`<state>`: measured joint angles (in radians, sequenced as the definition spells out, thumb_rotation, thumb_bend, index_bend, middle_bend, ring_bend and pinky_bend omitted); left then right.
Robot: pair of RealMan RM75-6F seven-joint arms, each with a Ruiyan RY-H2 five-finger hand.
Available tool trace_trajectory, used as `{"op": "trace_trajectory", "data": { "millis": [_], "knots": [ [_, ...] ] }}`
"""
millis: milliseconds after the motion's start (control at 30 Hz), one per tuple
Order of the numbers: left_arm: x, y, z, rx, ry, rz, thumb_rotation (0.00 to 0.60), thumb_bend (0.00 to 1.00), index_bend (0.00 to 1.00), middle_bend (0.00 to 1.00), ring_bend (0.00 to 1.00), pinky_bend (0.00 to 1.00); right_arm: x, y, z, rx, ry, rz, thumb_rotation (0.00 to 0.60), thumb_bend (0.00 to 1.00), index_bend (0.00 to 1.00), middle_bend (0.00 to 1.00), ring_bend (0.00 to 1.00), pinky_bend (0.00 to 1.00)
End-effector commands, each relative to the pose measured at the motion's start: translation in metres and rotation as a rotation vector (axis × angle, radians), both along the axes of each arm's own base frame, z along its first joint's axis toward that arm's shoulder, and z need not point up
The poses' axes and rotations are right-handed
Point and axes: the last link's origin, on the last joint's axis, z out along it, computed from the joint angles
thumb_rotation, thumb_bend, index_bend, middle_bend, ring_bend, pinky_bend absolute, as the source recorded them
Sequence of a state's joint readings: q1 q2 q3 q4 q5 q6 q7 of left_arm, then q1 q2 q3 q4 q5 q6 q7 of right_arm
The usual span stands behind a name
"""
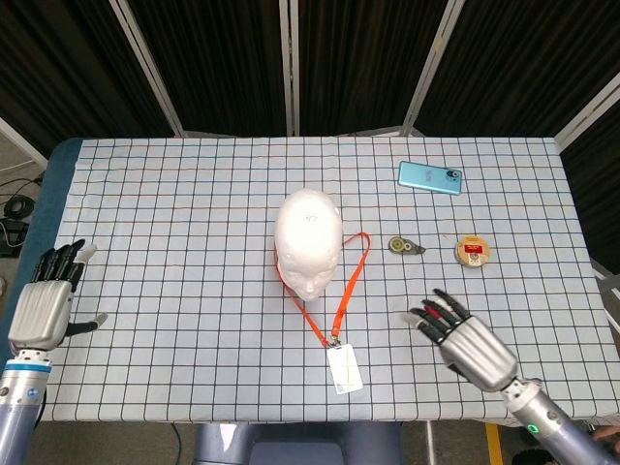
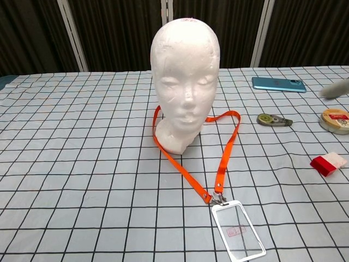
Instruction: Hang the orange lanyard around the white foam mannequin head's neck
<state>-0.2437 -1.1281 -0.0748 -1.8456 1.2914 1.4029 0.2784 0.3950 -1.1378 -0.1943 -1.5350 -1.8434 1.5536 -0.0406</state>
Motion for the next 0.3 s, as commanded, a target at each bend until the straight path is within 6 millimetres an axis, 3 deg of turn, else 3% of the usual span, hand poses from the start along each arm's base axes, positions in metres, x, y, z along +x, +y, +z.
{"op": "trace_trajectory", "data": {
  "millis": [33, 100, 300],
  "knots": [
    [-0.005, -0.007, 0.001, 0.015, 0.018, -0.003, 0.600, 0.00, 0.00, 0.00, 0.00, 0.00, -0.043, 0.009, 0.031, -0.250, -0.010, -0.134, 0.600, 0.16, 0.04, 0.01, 0.00, 0.00],
    [-0.008, -0.010, 0.002, 0.020, 0.018, -0.008, 0.600, 0.00, 0.00, 0.00, 0.00, 0.00, -0.055, 0.011, 0.035, -0.299, -0.005, -0.212, 0.600, 0.02, 0.00, 0.00, 0.00, 0.00],
    [-0.017, -0.017, 0.004, 0.025, 0.010, -0.020, 0.600, 0.00, 0.00, 0.00, 0.00, 0.00, -0.066, 0.017, 0.035, -0.327, -0.046, -0.364, 0.600, 0.00, 0.00, 0.00, 0.00, 0.00]
  ]
}}
